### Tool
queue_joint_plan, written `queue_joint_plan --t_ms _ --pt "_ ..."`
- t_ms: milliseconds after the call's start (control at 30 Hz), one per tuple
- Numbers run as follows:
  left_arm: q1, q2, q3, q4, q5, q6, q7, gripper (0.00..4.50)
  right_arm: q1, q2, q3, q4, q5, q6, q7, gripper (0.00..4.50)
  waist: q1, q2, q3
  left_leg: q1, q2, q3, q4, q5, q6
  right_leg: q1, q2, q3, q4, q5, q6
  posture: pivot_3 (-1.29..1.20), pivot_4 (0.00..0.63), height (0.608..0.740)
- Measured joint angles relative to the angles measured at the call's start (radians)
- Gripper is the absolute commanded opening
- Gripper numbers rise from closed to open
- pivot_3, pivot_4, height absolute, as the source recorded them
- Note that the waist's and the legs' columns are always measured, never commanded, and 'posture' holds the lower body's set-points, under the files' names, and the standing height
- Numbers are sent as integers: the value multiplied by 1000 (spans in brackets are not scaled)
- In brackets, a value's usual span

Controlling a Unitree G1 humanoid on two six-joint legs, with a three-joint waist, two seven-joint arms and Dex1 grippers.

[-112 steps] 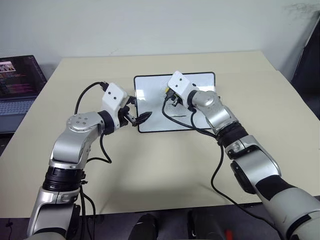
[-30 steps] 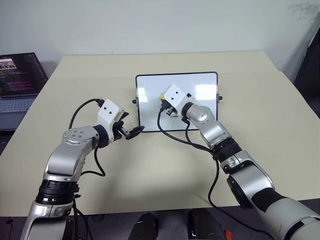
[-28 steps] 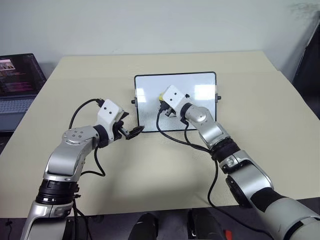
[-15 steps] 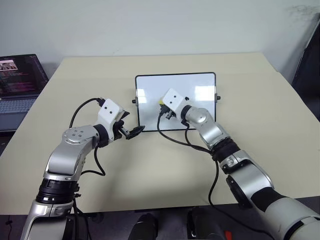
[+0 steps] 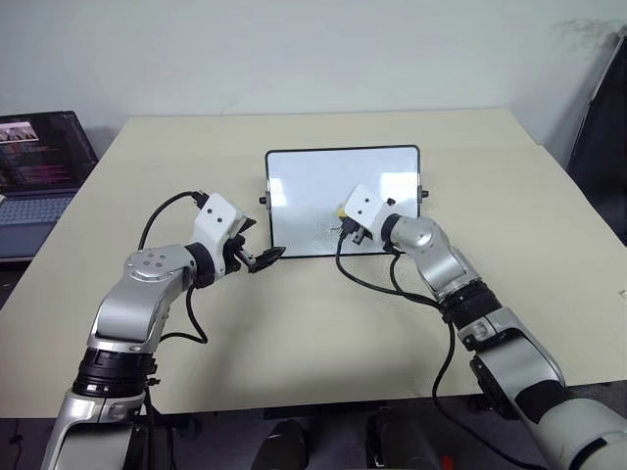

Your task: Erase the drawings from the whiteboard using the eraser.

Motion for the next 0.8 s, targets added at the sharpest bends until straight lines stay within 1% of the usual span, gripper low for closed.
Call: queue_joint_plan --t_ms 167,467,800 --pt "-9 -4 -2 9 0 -2 -5 4500 -18 10 -9 24 0 2 -43 1271 -1 0 0 0 0 0 0 0 -1 0 0 0 0 1 -1 0 150 740" --pt "-9 -4 -2 9 0 -2 -6 4500 -43 -33 -53 52 16 6 -74 1269 8 0 0 0 0 0 0 2 -1 1 0 0 0 3 0 0 150 740" --pt "-8 -4 -2 9 0 -2 -7 4500 -37 -36 -53 37 17 33 -62 1269 8 0 0 0 0 0 0 2 -1 1 0 0 0 3 0 0 150 740"
